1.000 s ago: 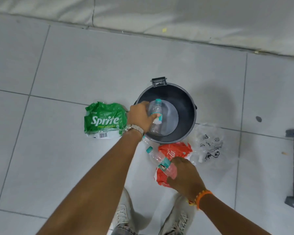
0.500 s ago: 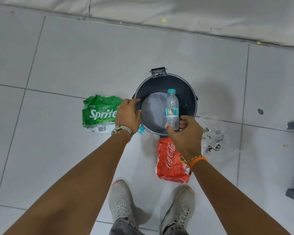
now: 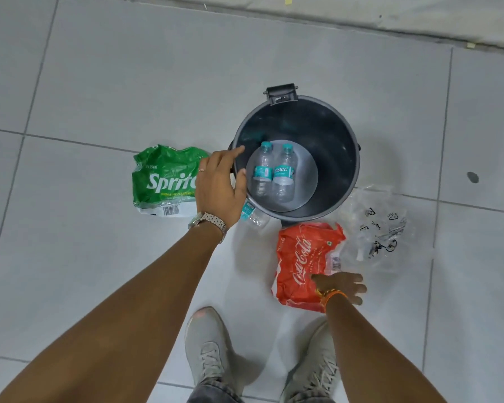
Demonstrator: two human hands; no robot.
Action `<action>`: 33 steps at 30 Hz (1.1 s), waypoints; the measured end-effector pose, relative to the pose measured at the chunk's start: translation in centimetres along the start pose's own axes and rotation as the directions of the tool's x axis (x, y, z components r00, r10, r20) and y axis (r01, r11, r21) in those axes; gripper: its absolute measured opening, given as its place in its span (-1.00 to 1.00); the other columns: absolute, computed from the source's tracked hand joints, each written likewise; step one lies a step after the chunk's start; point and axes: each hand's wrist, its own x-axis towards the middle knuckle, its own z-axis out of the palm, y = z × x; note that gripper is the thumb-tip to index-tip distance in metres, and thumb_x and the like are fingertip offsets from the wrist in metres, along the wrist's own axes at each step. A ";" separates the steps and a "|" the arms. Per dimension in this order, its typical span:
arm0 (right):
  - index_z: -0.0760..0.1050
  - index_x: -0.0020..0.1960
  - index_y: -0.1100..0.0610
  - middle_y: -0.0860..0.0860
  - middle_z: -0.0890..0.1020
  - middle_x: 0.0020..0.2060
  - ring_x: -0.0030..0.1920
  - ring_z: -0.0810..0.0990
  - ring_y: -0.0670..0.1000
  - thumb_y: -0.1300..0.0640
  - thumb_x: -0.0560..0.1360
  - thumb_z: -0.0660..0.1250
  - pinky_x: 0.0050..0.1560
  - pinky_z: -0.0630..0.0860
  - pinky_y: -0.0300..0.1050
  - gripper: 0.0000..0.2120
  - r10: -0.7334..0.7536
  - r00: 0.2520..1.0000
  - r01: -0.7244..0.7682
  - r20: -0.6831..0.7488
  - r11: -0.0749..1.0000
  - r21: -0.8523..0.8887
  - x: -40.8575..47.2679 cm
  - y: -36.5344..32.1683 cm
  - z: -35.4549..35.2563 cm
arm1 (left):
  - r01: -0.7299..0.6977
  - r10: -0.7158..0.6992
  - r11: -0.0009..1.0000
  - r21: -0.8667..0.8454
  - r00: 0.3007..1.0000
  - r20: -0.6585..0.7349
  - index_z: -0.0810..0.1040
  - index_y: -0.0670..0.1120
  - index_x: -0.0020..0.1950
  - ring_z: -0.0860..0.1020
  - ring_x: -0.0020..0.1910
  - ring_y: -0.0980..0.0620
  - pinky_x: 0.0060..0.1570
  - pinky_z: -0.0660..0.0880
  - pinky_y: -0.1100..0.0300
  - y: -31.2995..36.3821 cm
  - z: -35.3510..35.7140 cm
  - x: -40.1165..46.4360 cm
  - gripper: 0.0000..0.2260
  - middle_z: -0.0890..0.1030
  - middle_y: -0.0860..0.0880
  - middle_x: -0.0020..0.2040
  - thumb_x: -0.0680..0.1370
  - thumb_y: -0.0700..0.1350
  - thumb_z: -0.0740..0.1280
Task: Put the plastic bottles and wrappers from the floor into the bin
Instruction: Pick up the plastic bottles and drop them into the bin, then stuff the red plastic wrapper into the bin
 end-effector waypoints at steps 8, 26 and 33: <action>0.45 0.21 0.19 0.21 0.64 0.14 0.13 0.62 0.28 -0.05 0.36 0.50 0.18 0.55 0.17 -0.46 -0.222 0.972 0.229 0.076 0.969 -0.098 1.2 1.2 1.0 | 0.006 -0.006 0.998 -0.057 1.000 -0.003 0.48 -0.02 0.44 0.46 0.19 -0.11 0.06 0.44 0.07 -0.9 0.6 -0.6 -0.60 0.57 -0.07 0.25 0.60 -0.04 0.22; 0.61 0.09 0.13 0.17 0.48 0.05 -0.04 0.53 -0.26 0.49 0.33 0.18 0.04 0.57 -0.19 -0.54 -0.704 0.568 0.726 -0.427 0.185 0.662 -15.1 -12.5 -12.8 | 0.235 -0.219 0.944 -0.231 0.971 0.096 0.57 0.01 0.28 0.49 0.28 -0.11 0.24 0.38 0.11 1.7 -1.1 0.1 -0.65 0.59 -0.03 0.28 0.52 -0.23 0.33; 0.45 0.37 -0.04 0.13 0.31 0.49 0.51 0.13 0.31 -0.05 0.44 0.13 0.44 0.18 0.30 -0.49 -0.573 0.624 0.773 0.531 0.355 -0.525 -11.1 -17.7 -5.4 | 0.181 -0.162 0.952 -0.245 0.982 0.096 0.57 0.02 0.28 0.49 0.29 -0.12 0.30 0.41 -0.05 0.4 -0.7 0.1 -0.65 0.59 -0.02 0.28 0.51 -0.18 0.32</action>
